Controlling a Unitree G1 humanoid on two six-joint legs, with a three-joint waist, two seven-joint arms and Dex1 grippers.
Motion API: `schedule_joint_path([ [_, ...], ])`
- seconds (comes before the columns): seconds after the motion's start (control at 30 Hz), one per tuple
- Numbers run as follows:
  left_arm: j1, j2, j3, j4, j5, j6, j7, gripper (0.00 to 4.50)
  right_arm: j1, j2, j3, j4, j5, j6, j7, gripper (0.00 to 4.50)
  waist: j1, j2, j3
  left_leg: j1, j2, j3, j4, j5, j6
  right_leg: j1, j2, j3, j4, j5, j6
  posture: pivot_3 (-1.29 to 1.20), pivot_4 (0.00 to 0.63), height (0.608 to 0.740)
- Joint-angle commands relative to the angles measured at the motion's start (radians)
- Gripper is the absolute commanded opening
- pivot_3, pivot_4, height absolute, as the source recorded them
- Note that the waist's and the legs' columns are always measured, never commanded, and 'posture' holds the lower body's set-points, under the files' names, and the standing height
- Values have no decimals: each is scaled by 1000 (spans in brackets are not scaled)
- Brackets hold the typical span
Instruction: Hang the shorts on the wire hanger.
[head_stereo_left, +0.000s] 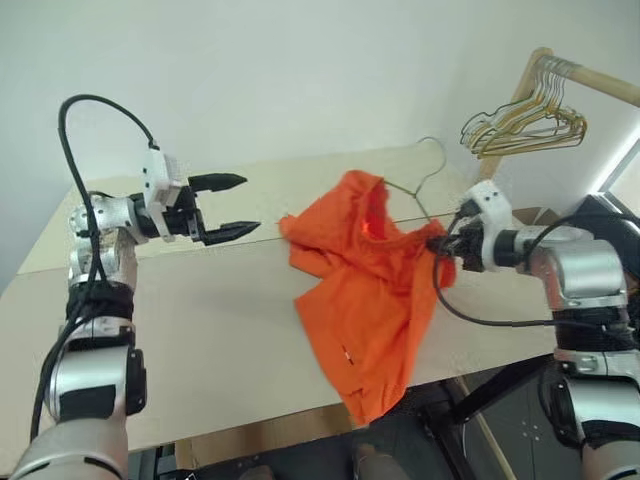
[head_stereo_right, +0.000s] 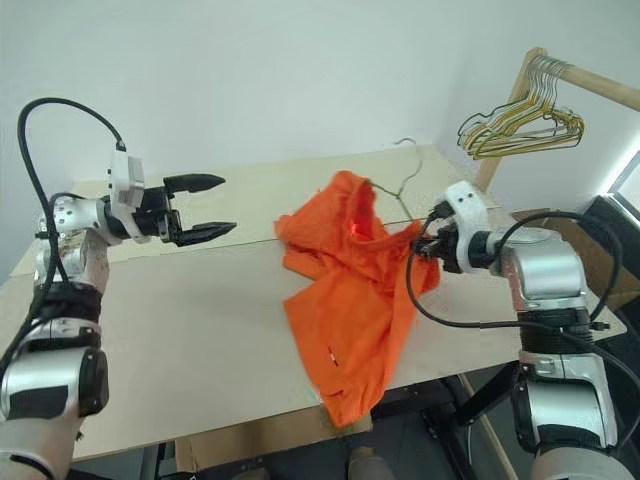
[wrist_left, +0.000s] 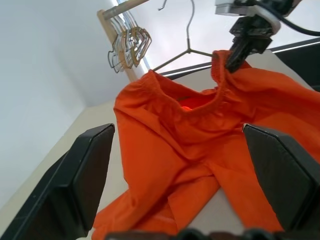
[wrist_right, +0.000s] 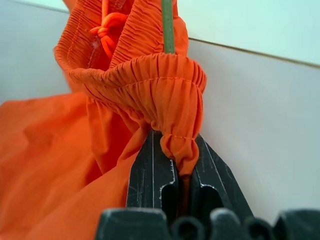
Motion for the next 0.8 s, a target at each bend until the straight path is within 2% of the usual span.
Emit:
schedule_joint_path([
  [0.03, 59, -17, 33, -195, -106, 97, 50, 4451, 0, -22, -98, -92, -21, 137, -142, 0, -1, 0, 0, 0, 0, 0, 0, 0, 0, 0, 0, 0, 0, 0, 0, -154, 0, 740],
  [0.17, 144, -33, 43, -323, -168, 165, 97, 4451, -17, -15, -172, -82, -69, 262, -300, 0, -11, 1, -1, 1, 0, 0, 0, 0, 0, 1, 0, 1, 0, 0, 0, -172, 0, 740],
  [0.3, 178, -53, 39, -373, -194, 192, 148, 4451, -76, 38, -311, -40, -142, 360, -479, 0, -25, 2, -1, 2, 0, 1, 0, 0, 0, 2, 0, 1, 0, 0, 0, -183, 0, 740],
  [0.5, 167, -65, 40, -394, -219, 209, 174, 4451, -139, 164, -432, -71, -264, 267, -771, 0, -58, 3, -2, 2, 0, 1, -1, 0, 0, 2, 0, 1, -1, 0, 0, -184, 0, 740],
  [0.63, 172, -57, 46, -410, -240, 214, 174, 4451, -220, 234, -514, -48, -268, 198, -885, 0, -85, 6, -3, 2, -1, -3, -1, 0, 0, 2, 0, 4, 0, 0, 1, -176, 0, 740],
  [0.8, 200, -50, 43, -442, -251, 229, 187, 4451, -298, 225, -522, 42, -245, 99, -933, 0, -101, 7, -3, 4, -1, -5, -2, 0, 0, 3, 0, 4, -1, 0, 1, -165, 0, 740],
])
